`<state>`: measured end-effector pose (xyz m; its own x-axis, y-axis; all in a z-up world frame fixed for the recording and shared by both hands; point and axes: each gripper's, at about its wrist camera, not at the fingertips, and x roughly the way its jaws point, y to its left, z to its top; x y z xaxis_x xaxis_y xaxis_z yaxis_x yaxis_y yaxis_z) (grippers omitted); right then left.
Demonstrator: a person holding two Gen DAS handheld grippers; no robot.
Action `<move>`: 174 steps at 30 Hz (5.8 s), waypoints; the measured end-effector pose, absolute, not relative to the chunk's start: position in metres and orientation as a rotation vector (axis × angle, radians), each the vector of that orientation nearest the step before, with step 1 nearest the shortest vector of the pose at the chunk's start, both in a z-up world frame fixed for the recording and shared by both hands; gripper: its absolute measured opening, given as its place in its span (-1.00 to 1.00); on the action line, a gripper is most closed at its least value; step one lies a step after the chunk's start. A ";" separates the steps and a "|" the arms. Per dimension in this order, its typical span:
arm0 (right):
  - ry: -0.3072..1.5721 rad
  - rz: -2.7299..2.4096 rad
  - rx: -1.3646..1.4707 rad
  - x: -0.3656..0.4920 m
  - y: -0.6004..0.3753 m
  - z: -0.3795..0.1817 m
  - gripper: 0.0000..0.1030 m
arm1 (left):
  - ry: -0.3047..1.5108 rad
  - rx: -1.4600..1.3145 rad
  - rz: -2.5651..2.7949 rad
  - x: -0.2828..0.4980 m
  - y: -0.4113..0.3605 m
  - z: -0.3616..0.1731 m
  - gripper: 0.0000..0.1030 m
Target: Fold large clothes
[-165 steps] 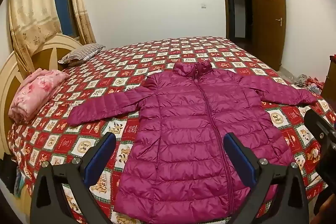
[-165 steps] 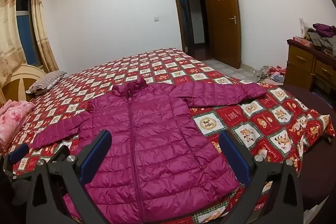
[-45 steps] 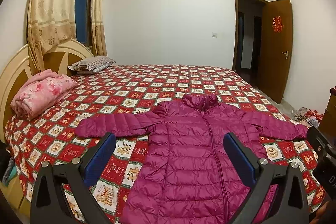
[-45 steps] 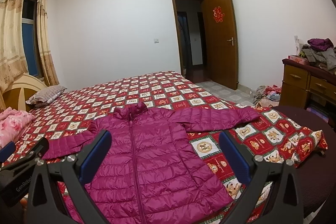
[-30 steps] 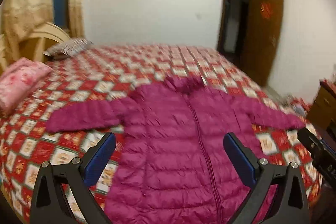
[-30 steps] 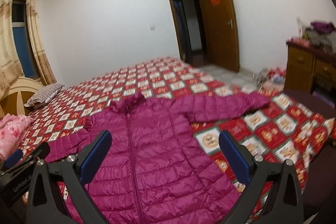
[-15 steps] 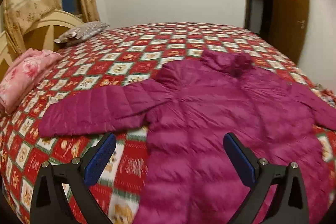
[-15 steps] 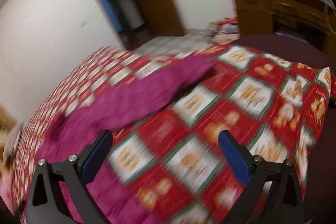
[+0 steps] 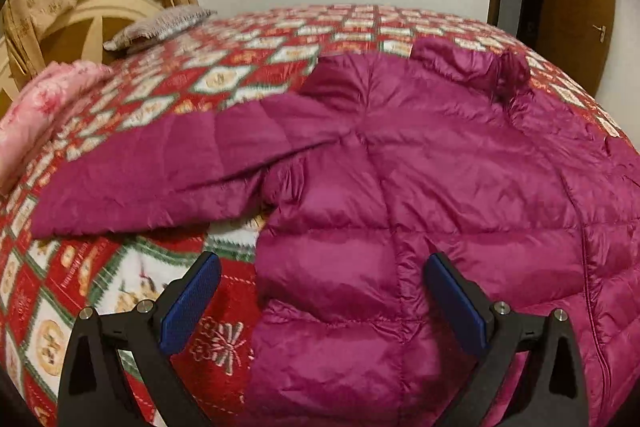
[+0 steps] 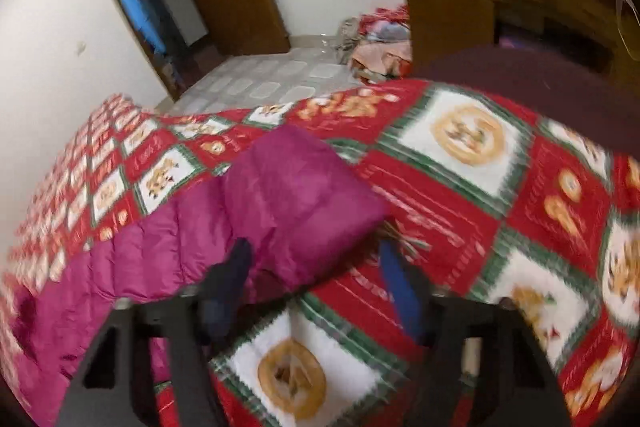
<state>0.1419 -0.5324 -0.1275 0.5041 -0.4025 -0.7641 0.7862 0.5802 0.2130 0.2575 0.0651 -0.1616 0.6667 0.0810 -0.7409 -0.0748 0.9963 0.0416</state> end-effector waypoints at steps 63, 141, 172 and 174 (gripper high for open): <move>0.652 -0.035 0.274 0.245 -0.227 -0.056 -0.27 | 0.761 -0.149 0.019 0.241 0.088 -0.122 0.98; 0.809 -0.120 0.079 0.300 -0.215 -0.156 0.50 | 0.586 -0.368 0.545 0.272 0.291 -0.088 -0.59; 0.754 -0.046 0.259 0.292 -0.236 -0.154 0.50 | 0.818 -0.170 -0.452 0.300 -0.086 -0.096 0.15; 0.752 -0.044 0.265 0.291 -0.237 -0.154 0.50 | 0.805 -0.179 -0.465 0.288 -0.079 -0.095 0.26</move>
<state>0.2915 -0.2370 -0.1541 0.7307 0.0555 -0.6804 0.1338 0.9657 0.2224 0.2880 -0.0789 -0.0950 0.5993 -0.4656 -0.6512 0.3318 0.8848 -0.3273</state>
